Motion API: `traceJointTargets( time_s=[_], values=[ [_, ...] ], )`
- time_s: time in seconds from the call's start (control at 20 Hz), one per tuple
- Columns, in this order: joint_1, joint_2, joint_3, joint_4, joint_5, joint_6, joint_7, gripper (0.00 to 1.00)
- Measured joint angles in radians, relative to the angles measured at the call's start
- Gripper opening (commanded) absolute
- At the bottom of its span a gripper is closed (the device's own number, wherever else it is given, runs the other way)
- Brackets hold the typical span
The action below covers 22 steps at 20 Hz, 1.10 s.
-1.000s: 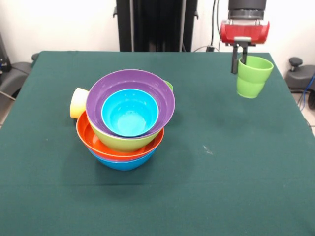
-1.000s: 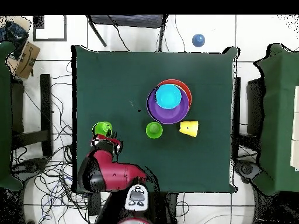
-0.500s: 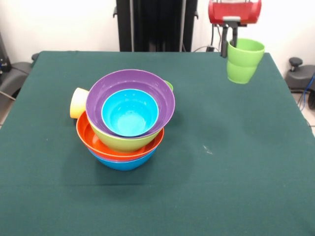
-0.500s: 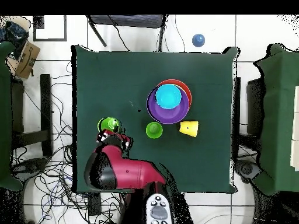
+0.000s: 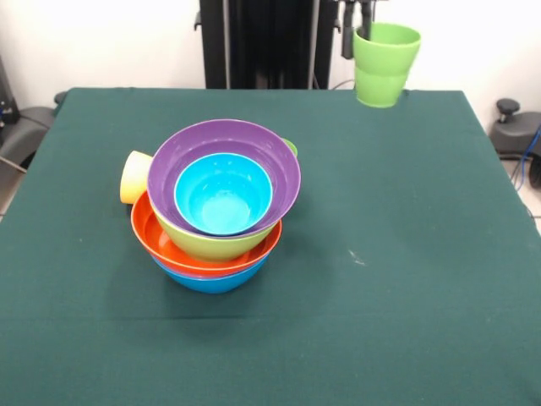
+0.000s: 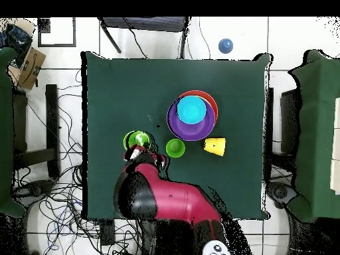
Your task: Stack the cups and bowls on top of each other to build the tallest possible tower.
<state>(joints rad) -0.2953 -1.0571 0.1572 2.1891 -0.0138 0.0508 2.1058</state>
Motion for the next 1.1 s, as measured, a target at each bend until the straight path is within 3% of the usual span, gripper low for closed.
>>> traceJointTargets(
  time_s=[0.55, 1.1],
  values=[
    [-0.187, -0.062, 0.151, -0.001, -0.059, 0.1, 0.0, 0.0],
    [-0.28, 0.016, 0.263, -0.085, -0.185, 0.101, 0.0, 0.0]
  ],
)
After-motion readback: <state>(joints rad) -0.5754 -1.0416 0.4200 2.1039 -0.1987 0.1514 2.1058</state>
